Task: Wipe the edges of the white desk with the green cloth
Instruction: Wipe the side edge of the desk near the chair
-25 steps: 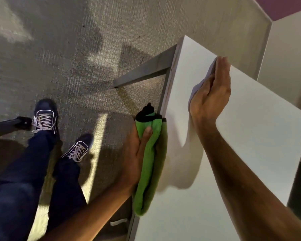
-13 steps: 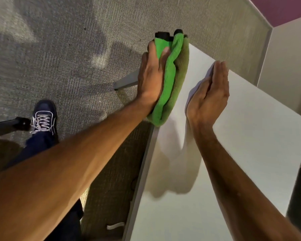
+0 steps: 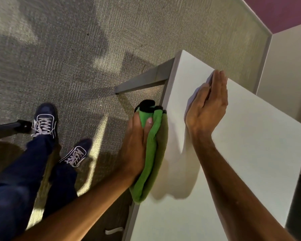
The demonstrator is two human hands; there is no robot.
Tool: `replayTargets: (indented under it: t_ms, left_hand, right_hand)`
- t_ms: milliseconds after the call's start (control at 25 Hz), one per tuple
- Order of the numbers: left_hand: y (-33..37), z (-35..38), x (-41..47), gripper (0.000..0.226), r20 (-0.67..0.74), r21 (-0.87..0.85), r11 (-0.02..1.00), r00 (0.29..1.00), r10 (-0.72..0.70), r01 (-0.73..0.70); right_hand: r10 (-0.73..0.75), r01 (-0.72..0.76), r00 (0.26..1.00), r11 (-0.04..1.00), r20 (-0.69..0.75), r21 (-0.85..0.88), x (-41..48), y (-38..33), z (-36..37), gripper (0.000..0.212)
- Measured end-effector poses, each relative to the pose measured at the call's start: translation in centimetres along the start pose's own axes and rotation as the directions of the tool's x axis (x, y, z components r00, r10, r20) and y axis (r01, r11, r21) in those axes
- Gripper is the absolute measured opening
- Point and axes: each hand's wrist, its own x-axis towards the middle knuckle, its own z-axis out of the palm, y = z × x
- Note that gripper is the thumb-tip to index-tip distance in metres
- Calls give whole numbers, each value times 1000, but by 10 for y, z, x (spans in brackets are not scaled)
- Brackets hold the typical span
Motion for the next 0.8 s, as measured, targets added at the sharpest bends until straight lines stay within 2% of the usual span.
replayTargets:
  t_ms: [80, 200, 360, 480, 560, 640, 680, 800]
  left_hand:
    - [17, 6, 31, 48, -43, 88, 994, 997, 69, -65]
    - [56, 19, 90, 45, -83, 228, 966, 986, 144, -122]
    - [97, 30, 148, 40, -70, 380, 912, 979, 193, -153]
    - [83, 25, 137, 42, -51, 345, 922, 977, 208, -178]
    - [65, 17, 105, 54, -32, 305, 933, 977, 211, -191]
    - [43, 9, 63, 70, -16, 292, 942, 985, 175, -162]
    - [32, 5, 42, 70, -15, 257, 959, 992, 128, -119]
    - [8, 2, 8, 30, -12, 208, 978, 1000, 23, -20]
  right_hand:
    - [-35, 34, 996, 999, -79, -13, -2, -3, 4, 40]
    - [19, -18, 1000, 998, 22, -53, 2, 2, 4, 48]
    - [27, -26, 1000, 997, 5, -73, 2, 8, 6, 48]
    - [13, -12, 1000, 996, 10, -86, 1, 10, 6, 50]
    - [20, -18, 1000, 996, 19, -89, -1, 11, 6, 52]
    - [10, -10, 1000, 996, -1, -91, 0, 7, 6, 51]
    - [-6, 5, 1000, 997, -9, -82, 0, 5, 6, 49]
    - [-78, 78, 997, 993, 7, -89, -2, 5, 1, 47]
